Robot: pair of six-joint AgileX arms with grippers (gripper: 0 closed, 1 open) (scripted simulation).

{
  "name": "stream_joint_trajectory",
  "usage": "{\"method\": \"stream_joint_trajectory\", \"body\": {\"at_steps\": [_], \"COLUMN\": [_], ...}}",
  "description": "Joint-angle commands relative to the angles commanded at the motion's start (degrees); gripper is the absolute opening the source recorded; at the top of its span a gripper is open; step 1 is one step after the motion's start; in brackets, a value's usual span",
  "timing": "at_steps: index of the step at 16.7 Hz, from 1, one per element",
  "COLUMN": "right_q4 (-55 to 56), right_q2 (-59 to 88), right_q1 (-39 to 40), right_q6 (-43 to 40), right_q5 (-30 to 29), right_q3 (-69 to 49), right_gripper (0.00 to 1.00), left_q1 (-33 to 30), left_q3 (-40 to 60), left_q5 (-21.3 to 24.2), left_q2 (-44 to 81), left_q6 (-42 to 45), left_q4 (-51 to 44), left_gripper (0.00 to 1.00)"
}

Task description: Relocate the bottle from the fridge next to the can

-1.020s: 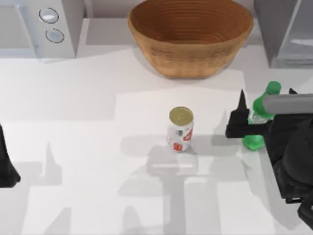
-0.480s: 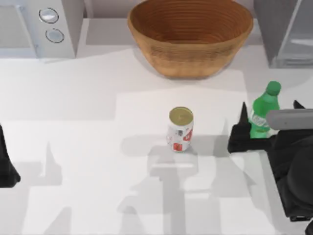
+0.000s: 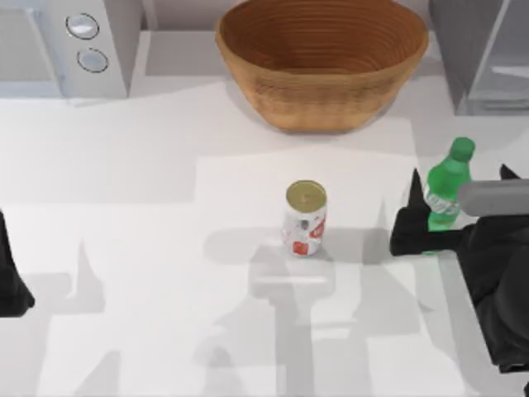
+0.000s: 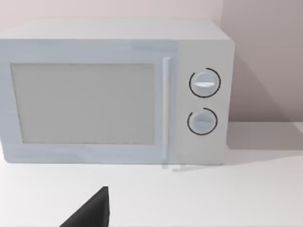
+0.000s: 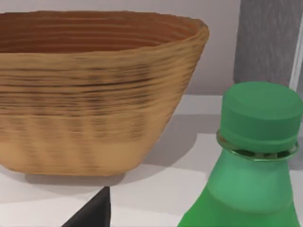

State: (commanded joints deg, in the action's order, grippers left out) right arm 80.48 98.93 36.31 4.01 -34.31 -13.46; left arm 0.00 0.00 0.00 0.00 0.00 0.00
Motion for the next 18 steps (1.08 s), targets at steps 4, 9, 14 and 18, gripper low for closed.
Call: {"method": "stream_joint_trajectory", "body": {"at_steps": [4,9,14,18], "right_q4": [-9.9,-31.7,-55.0,-70.1], "right_q2": [-13.2,-40.0,-69.0,-86.8], "right_q1": [-3.8,-12.8,-24.0,-31.5], "right_q6": [-0.3,-1.1,-2.1,-3.1], "right_q5": [7.1,17.9,26.9,31.6], "right_q3": [2.4,7.0,11.4,13.4], "right_gripper": [1.0,1.0,1.0,1.0], "left_q1": [0.0,0.0,0.0,0.0], "left_q3": [0.0,0.0,0.0,0.0], "left_q5": [0.0,0.0,0.0,0.0], "left_q2": [0.0,0.0,0.0,0.0], "left_q6": [0.0,0.0,0.0,0.0], "left_q4": [0.0,0.0,0.0,0.0], "left_gripper": [1.0,1.0,1.0,1.0]}}
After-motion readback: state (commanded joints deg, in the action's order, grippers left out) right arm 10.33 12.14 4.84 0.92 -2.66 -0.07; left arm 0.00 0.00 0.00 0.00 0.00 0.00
